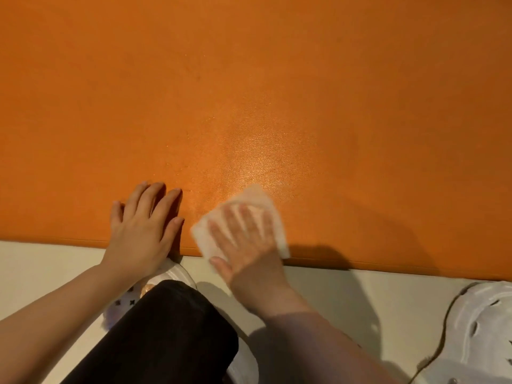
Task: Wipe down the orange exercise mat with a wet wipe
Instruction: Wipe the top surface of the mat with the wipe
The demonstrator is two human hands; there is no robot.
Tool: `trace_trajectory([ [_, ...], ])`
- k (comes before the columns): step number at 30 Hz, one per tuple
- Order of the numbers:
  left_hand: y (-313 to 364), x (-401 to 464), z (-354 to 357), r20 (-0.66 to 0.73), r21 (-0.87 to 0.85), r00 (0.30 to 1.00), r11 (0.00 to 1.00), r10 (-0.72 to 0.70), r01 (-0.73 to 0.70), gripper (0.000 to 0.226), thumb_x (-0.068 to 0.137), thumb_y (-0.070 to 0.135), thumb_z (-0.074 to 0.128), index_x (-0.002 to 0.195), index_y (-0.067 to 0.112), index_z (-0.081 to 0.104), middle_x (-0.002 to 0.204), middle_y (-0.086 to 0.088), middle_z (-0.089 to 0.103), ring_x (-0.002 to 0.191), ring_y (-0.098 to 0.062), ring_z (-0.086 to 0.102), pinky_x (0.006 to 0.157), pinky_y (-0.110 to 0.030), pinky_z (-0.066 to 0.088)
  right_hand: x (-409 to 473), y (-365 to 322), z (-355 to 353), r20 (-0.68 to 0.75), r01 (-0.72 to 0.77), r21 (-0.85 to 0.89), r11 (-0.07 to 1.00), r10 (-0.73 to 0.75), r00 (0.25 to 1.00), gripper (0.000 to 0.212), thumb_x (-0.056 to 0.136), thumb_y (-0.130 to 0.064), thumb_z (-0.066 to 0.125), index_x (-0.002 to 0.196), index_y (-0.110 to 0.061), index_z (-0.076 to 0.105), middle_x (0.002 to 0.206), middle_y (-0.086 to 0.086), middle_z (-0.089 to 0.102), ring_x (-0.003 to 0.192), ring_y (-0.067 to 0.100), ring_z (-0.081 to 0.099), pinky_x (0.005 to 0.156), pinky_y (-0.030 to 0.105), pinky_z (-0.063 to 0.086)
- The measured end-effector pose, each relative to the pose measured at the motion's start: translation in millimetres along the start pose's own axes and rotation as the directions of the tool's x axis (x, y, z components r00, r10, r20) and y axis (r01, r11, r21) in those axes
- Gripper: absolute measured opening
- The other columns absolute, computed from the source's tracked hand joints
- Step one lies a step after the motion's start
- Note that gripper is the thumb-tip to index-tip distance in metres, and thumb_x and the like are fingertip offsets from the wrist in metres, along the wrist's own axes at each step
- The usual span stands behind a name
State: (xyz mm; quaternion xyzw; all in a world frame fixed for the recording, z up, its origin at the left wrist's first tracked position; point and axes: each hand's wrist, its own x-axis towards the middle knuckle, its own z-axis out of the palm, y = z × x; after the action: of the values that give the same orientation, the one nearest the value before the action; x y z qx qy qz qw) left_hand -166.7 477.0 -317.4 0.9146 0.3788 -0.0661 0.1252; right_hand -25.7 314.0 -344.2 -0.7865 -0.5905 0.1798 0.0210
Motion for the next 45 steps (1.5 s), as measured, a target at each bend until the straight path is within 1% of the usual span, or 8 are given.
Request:
trace_trajectory([
  [5, -9, -4, 1, 0.021, -0.055, 0.993, 0.992, -0.115, 0.116, 0.064, 0.095, 0.057, 0.023, 0.146, 0.022, 0.040, 0.152, -0.009, 0.035, 0.147, -0.029, 0.020, 0.111, -0.067, 0.020, 46, 30, -16, 0.029, -0.007, -0.012, 1.000, 0.007, 1.000, 0.063, 0.095, -0.062, -0.001, 0.151, -0.037, -0.014, 0.157, -0.003, -0.028, 0.147, 0.021, -0.024, 0.113, 0.046, -0.025],
  [17, 3, 20, -9, 0.050, -0.075, 0.997, 0.995, -0.066, 0.070, 0.065, 0.094, 0.059, 0.024, 0.147, 0.025, 0.038, 0.154, -0.006, 0.030, 0.147, -0.025, 0.014, 0.112, -0.066, 0.023, 32, 193, -63, -0.043, -0.736, 0.145, 0.662, 0.747, 0.663, 0.065, 0.101, -0.054, 0.011, 0.158, -0.024, -0.001, 0.164, 0.010, -0.009, 0.150, 0.032, -0.011, 0.117, 0.060, -0.006],
  [22, 7, 37, -10, 0.086, -0.085, 0.990, 0.989, -0.115, 0.122, 0.073, 0.090, 0.065, 0.016, 0.151, 0.029, 0.033, 0.158, -0.004, 0.024, 0.148, -0.024, 0.011, 0.113, -0.065, 0.018, 64, 58, -32, 0.061, -0.273, -0.013, 0.962, 0.273, 0.960, 0.075, 0.085, -0.057, -0.009, 0.154, -0.027, -0.008, 0.164, 0.007, -0.011, 0.150, 0.034, -0.012, 0.111, 0.060, -0.017],
  [27, 11, 50, -8, 0.083, -0.104, 0.987, 0.984, -0.138, 0.147, 0.069, 0.092, 0.062, 0.018, 0.150, 0.027, 0.035, 0.157, -0.005, 0.027, 0.146, -0.026, 0.017, 0.112, -0.065, 0.021, 78, 12, -31, 0.064, 0.086, -0.008, 0.996, -0.085, 0.994, 0.061, 0.099, -0.056, 0.017, 0.155, -0.033, 0.019, 0.164, 0.003, 0.009, 0.151, 0.027, 0.006, 0.117, 0.055, -0.004],
  [29, 15, 56, -8, 0.068, -0.126, 0.985, 0.978, -0.160, 0.167, 0.070, 0.092, 0.063, 0.017, 0.149, 0.026, 0.036, 0.156, -0.006, 0.028, 0.146, -0.026, 0.018, 0.111, -0.066, 0.021, 89, 48, -39, 0.075, 0.059, -0.046, 0.997, -0.055, 0.996, 0.063, 0.098, -0.063, 0.008, 0.154, -0.038, -0.008, 0.160, -0.005, -0.023, 0.149, 0.019, -0.020, 0.114, 0.048, -0.021],
  [33, 25, 68, -13, 0.097, -0.138, 0.980, 0.973, -0.173, 0.186, 0.078, 0.087, 0.069, 0.012, 0.152, 0.030, 0.031, 0.160, -0.003, 0.020, 0.149, -0.024, 0.010, 0.113, -0.066, 0.013, 101, 151, -65, -0.027, -0.358, -0.002, 0.934, 0.357, 0.934, 0.068, 0.094, -0.068, 0.008, 0.154, -0.038, -0.007, 0.163, -0.005, -0.017, 0.149, 0.017, -0.019, 0.116, 0.045, -0.018],
  [39, 38, 88, -15, 0.435, 0.121, 0.855, 0.960, -0.281, 0.254, 0.066, 0.096, 0.064, 0.007, 0.139, 0.040, -0.037, 0.141, 0.007, -0.052, 0.144, -0.023, -0.035, 0.114, -0.066, -0.005, 83, 212, -81, -0.037, -0.737, 0.179, 0.652, 0.753, 0.657, 0.066, 0.100, -0.058, 0.014, 0.158, -0.028, -0.001, 0.164, 0.005, -0.012, 0.150, 0.027, -0.013, 0.117, 0.059, -0.007],
  [45, 40, 93, -24, 0.563, 0.137, 0.772, 0.955, -0.295, 0.265, 0.068, 0.079, 0.071, -0.006, 0.123, 0.043, -0.049, 0.121, 0.010, -0.065, 0.135, -0.022, -0.047, 0.110, -0.067, -0.013, 126, 83, -54, -0.011, -0.316, 0.038, 0.948, 0.316, 0.949, 0.076, 0.086, -0.059, -0.010, 0.156, -0.031, -0.005, 0.164, 0.009, -0.012, 0.148, 0.034, -0.019, 0.109, 0.062, -0.021],
])
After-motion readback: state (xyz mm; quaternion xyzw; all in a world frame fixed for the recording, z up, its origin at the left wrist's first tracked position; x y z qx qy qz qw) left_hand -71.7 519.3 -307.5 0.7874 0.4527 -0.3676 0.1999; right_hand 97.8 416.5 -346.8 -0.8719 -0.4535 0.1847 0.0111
